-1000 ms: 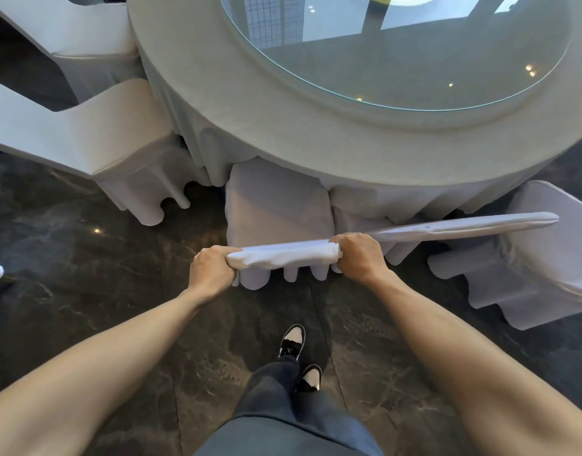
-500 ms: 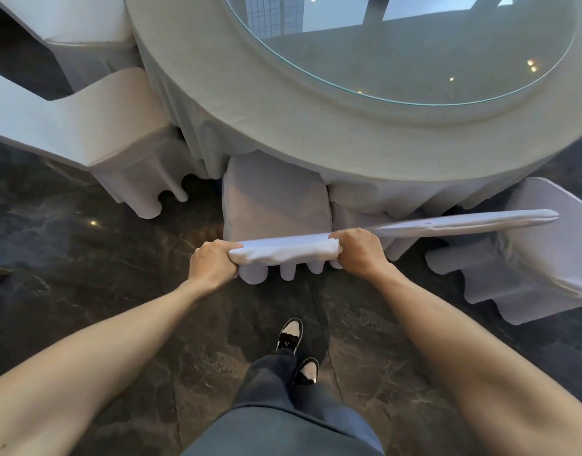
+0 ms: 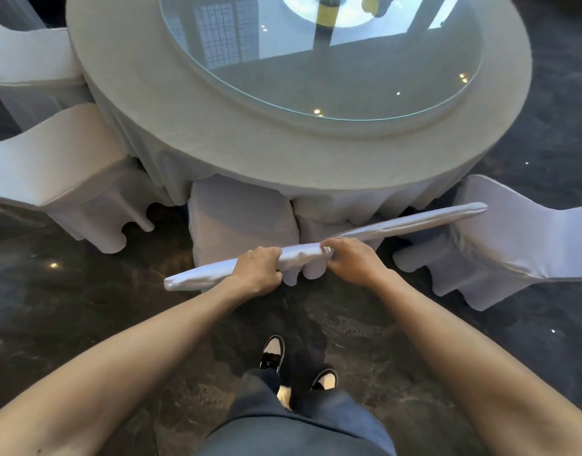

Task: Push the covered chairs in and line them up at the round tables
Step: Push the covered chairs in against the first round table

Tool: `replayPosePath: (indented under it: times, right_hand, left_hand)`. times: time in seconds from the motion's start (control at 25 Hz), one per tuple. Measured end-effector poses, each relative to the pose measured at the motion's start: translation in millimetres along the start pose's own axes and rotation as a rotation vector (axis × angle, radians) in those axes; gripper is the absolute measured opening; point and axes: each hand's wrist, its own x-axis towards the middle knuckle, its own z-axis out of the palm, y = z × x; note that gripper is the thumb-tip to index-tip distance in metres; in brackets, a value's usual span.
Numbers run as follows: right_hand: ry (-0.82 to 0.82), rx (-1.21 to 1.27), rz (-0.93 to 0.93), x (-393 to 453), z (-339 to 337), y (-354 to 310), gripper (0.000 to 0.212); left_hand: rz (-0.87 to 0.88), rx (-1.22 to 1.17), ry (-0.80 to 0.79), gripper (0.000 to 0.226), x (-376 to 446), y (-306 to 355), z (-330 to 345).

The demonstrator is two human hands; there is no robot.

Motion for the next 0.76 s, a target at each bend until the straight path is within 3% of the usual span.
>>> replayPosePath:
  times: [0.12,0.28,0.44,0.76]
  right_hand:
    - [0.043,-0.029,0.034,-25.5,-18.5,39.5,0.042]
    - [0.097,-0.023,0.066,-58.8,-47.1,98.0,0.041]
    - [0.153,0.0,0.078,-90.9,-80.3,174.2,0.05]
    - [0.146,-0.169,0.132,-169.7,-172.3,362.9,0.069]
  left_hand:
    - [0.024,0.028,-0.034,0.013,17.1,34.7,-0.1]
    - [0.051,0.034,-0.024,0.032,41.4,94.1,-5.8]
    - [0.144,0.001,0.052,0.044,65.6,191.3,-18.0]
    - [0.223,0.117,0.146,0.043,107.4,427.6,-4.3]
